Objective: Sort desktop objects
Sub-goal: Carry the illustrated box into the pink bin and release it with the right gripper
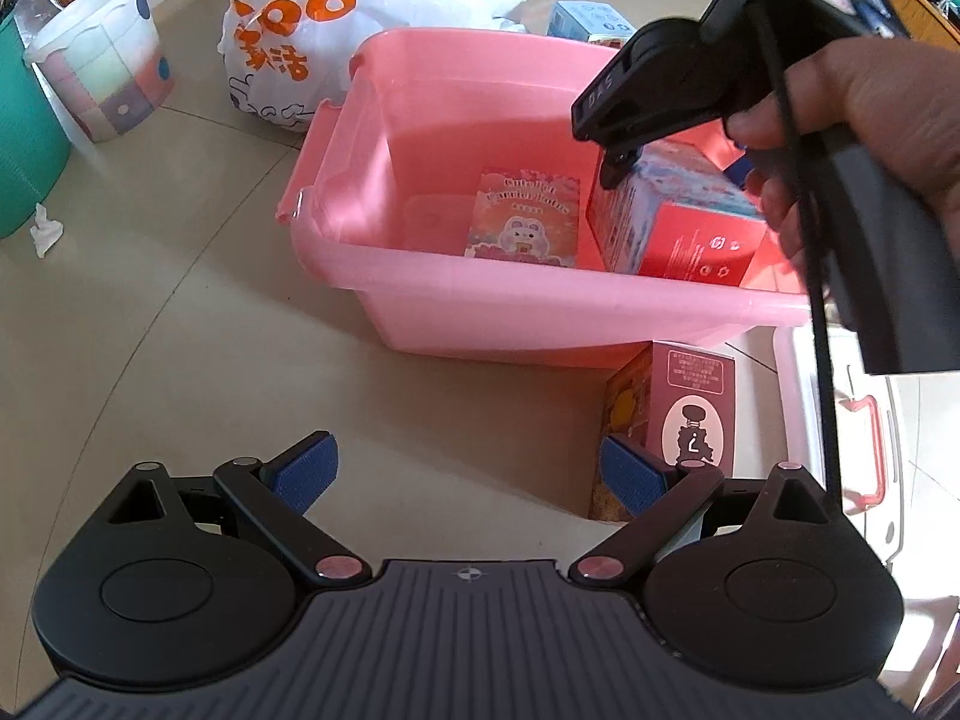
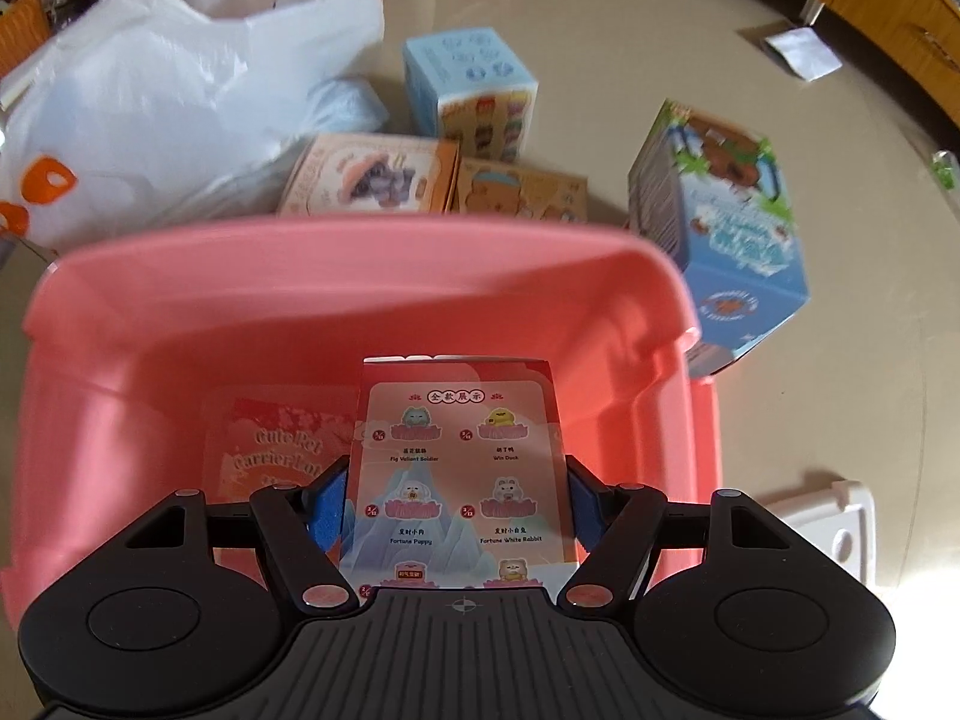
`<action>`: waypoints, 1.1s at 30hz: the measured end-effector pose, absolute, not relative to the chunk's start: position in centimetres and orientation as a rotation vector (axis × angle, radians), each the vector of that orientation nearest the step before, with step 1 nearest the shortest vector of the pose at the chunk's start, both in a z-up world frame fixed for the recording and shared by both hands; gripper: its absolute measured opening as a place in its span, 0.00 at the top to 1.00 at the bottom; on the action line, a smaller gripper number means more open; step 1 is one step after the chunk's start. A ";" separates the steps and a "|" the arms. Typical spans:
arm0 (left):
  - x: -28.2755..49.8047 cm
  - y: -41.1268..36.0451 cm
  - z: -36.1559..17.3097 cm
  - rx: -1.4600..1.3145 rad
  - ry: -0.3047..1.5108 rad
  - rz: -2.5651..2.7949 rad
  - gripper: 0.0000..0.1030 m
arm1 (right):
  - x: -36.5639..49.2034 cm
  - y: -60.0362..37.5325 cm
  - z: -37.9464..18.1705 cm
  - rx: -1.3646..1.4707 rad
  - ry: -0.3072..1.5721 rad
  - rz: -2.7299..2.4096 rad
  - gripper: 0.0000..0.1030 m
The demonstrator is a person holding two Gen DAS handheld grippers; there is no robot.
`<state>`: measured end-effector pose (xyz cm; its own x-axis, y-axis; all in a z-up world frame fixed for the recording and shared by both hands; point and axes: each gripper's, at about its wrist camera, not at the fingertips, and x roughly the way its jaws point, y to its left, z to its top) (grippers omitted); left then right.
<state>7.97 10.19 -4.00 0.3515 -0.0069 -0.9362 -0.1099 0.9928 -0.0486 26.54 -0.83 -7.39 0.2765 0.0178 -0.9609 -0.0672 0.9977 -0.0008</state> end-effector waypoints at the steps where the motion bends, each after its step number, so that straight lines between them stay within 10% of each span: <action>1: 8.0 10.2 -4.1 -0.110 1.215 0.069 0.06 | 26.6 -0.7 -7.7 -0.053 1.294 0.060 0.36; 33: 8.6 9.9 -4.8 -0.117 1.264 0.093 0.06 | 26.3 1.9 -11.1 -0.188 1.385 0.189 0.30</action>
